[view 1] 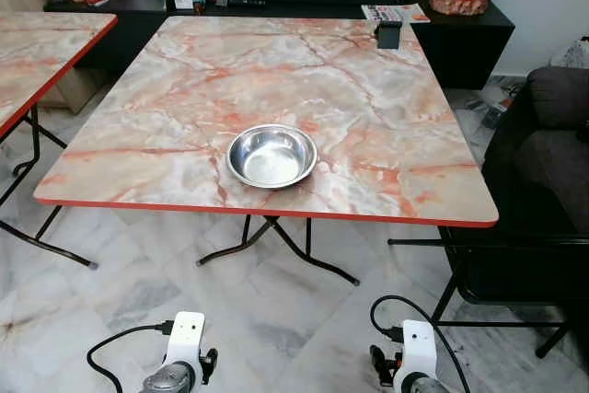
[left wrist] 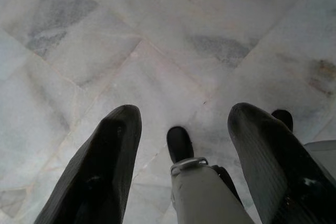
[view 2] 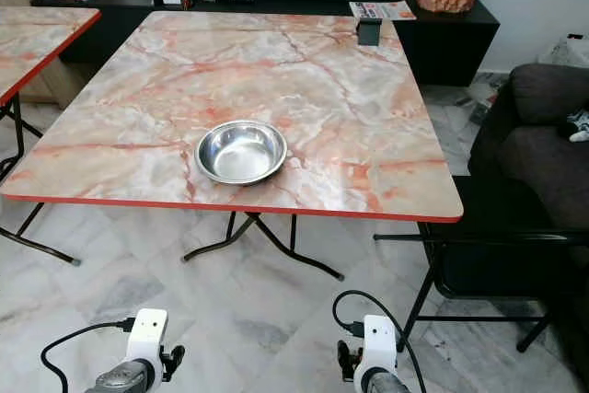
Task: Setting the table
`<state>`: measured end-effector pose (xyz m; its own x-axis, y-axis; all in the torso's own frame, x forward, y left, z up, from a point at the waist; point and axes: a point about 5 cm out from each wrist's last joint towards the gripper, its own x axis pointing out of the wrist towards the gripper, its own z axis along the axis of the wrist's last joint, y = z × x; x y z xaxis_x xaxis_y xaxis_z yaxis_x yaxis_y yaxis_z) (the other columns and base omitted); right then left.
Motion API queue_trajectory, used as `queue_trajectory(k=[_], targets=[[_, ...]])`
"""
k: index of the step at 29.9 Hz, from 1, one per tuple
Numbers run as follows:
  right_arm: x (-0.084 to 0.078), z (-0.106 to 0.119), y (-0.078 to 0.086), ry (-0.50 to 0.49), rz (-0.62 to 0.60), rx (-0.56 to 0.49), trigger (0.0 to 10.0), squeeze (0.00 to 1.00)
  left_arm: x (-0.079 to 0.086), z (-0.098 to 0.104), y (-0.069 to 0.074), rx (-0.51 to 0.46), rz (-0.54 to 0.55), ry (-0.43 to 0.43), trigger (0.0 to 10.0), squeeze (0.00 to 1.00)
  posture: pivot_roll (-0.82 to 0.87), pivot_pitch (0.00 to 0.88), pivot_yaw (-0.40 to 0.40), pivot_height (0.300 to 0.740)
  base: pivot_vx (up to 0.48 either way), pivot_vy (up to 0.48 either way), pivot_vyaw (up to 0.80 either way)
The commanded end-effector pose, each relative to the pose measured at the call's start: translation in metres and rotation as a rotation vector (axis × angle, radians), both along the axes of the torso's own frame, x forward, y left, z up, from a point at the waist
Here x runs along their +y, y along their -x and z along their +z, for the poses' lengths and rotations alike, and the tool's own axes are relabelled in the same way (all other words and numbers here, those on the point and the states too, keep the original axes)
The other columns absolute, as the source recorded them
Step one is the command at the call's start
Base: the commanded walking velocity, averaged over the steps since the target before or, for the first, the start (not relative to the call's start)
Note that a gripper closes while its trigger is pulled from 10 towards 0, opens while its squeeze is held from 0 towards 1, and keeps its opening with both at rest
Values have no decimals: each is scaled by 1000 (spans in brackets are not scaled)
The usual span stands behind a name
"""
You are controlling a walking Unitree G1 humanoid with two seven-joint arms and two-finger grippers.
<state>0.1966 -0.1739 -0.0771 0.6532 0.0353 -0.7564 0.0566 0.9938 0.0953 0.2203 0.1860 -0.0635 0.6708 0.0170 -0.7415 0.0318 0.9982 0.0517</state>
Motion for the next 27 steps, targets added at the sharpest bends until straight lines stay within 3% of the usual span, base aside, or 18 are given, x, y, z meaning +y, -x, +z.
queue_trajectory(k=[1, 12, 27], targets=[[-3, 1, -1, 3, -4, -4, 10000, 0, 2, -1, 2, -1, 20, 6, 10000, 0, 17, 125, -30, 740, 0, 0, 0], [-1, 2, -3, -3, 1, -14, 10000, 0, 2, 0, 1, -4, 36, 18, 10000, 0, 17, 125, -33, 740, 0, 0, 0], [0, 1, -1, -12, -3, -13, 10000, 0, 5, 0, 1, 2, 41, 12, 10000, 0, 20, 126, -25, 740, 0, 475, 0]])
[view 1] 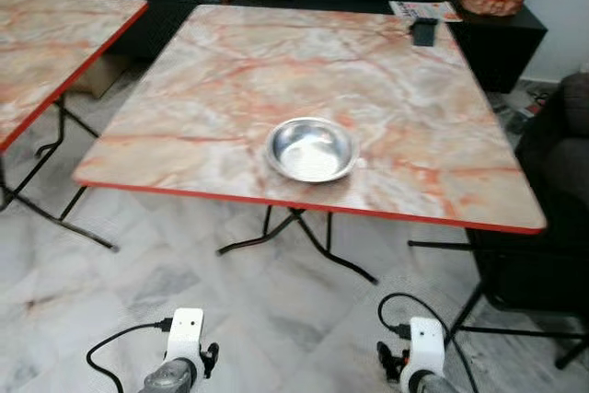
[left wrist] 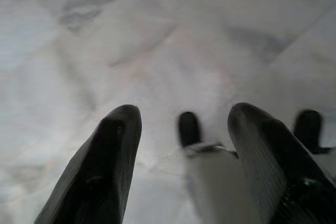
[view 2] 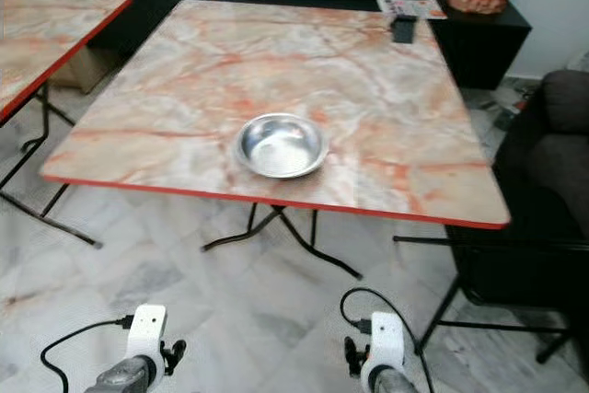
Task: Setting the table
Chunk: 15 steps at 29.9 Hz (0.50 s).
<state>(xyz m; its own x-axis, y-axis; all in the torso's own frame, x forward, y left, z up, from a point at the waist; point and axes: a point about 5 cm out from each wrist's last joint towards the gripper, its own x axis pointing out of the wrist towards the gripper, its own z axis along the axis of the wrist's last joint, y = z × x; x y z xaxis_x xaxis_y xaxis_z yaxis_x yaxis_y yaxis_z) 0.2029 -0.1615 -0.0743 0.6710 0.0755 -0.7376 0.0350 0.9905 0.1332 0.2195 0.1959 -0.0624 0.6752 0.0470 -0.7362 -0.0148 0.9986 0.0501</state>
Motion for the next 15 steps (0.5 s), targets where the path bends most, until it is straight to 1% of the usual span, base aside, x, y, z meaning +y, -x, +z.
queue_trajectory(k=[1, 15], targets=[[-12, -2, 5, 24, -23, 13, 10000, 0, -5, -1, 0, 9, -6, 9, 10000, 0, 19, 125, -25, 740, 0, 476, 0], [-11, -1, 4, 19, -24, 6, 10000, 0, -6, 0, -1, 4, -14, 4, 10000, 0, 17, 123, -23, 740, 0, 476, 0]])
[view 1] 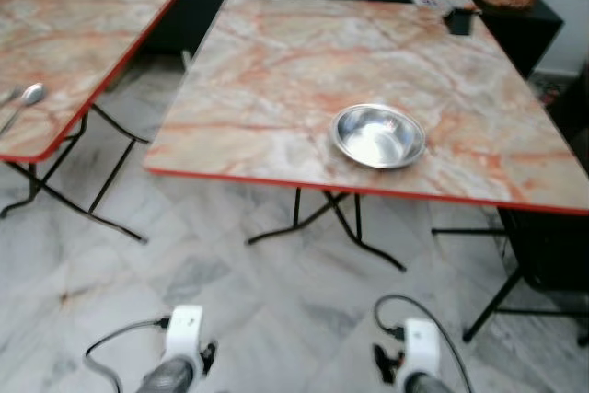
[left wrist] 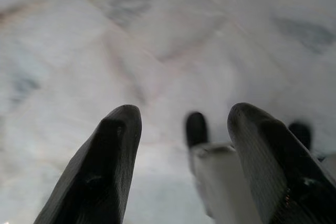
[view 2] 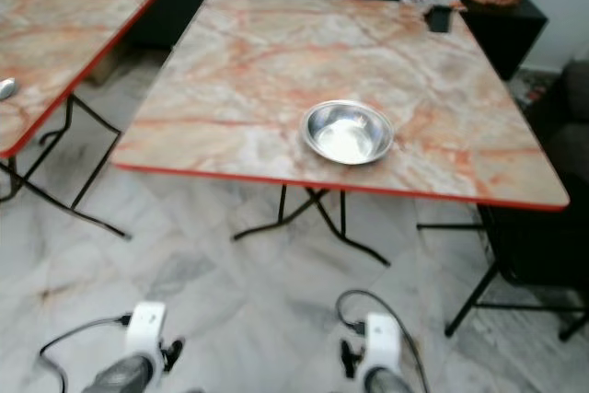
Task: Setting the table
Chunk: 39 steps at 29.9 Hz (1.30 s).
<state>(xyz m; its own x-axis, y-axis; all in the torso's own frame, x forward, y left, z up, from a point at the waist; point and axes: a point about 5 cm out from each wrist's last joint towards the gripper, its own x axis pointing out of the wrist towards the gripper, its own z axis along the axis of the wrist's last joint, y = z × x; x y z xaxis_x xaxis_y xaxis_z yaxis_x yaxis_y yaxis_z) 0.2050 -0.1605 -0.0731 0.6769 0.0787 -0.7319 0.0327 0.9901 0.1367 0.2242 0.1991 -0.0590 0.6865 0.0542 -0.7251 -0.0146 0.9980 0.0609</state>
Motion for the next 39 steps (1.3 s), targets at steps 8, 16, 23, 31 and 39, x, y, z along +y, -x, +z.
queue_trajectory(k=[8, 16, 23, 31, 39], targets=[[-12, -4, 8, 19, -14, 26, 10000, 0, -8, -4, 4, 15, -20, 7, 10000, 0, 22, 110, -22, 740, 0, 479, 0], [-10, -3, 8, 23, -3, 16, 10000, 0, -7, -5, 6, 20, -26, 0, 10000, 0, 22, 100, -17, 740, 0, 480, -288], [-10, -3, 8, 28, 3, 20, 10000, 0, -5, -4, 6, 18, -21, -3, 10000, 0, 29, 93, -17, 740, 0, 480, 0], [-10, -3, 6, 25, -7, 22, 10000, 0, -5, -3, 4, 14, -22, -6, 10000, 0, 33, 104, -15, 740, 0, 480, 0], [-10, -4, 9, 29, -6, 31, 10000, 0, -4, -3, 4, 13, -13, -4, 10000, 0, 41, 111, -16, 740, 0, 479, -304]])
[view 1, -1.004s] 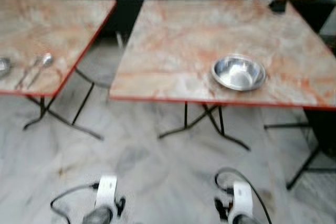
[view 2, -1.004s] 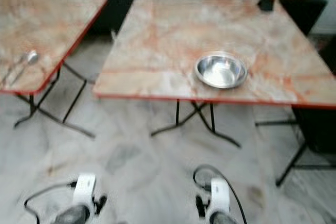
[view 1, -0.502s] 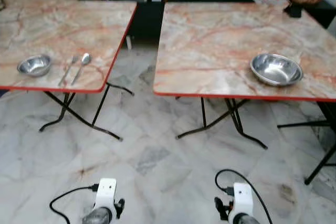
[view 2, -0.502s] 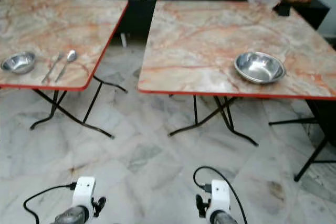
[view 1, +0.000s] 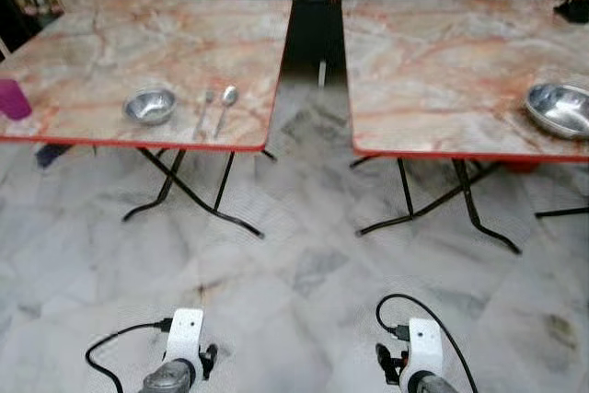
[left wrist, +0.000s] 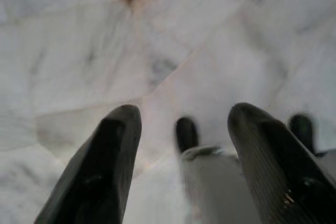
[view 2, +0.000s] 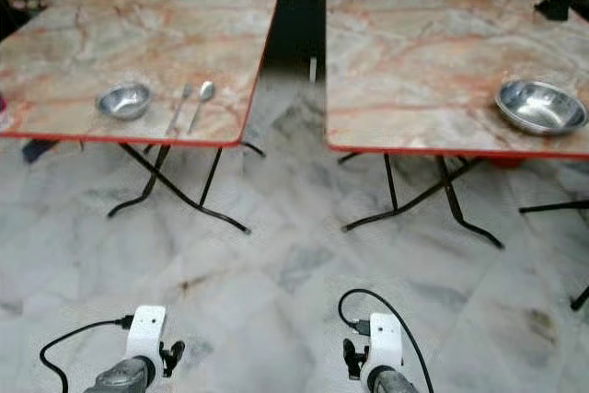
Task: Setting the table
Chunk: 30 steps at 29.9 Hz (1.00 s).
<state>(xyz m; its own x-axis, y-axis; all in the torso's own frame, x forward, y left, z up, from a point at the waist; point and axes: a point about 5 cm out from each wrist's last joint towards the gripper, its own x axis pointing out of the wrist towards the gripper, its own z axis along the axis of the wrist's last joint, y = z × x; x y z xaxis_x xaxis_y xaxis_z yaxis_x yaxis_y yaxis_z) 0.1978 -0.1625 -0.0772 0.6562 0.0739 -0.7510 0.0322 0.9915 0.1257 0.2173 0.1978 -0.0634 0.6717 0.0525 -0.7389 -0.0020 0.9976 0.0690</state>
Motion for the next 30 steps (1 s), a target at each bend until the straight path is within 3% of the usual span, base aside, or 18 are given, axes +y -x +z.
queue_trajectory(k=[1, 24, 30], targets=[[-8, 0, 1, 14, -10, -1, 10000, 0, -3, 1, -2, -8, -1, 4, 10000, 0, 39, 114, -16, 740, 0, 480, 0], [-7, 1, -1, 15, -8, -4, 10000, 0, -4, 2, -5, -12, 3, 4, 10000, 0, 39, 117, -23, 740, 0, 457, 0], [-5, 1, -2, 9, -12, -6, 10000, 0, -4, 5, -8, -37, -6, -1, 10000, 0, 41, 115, -15, 740, 0, 0, 0]])
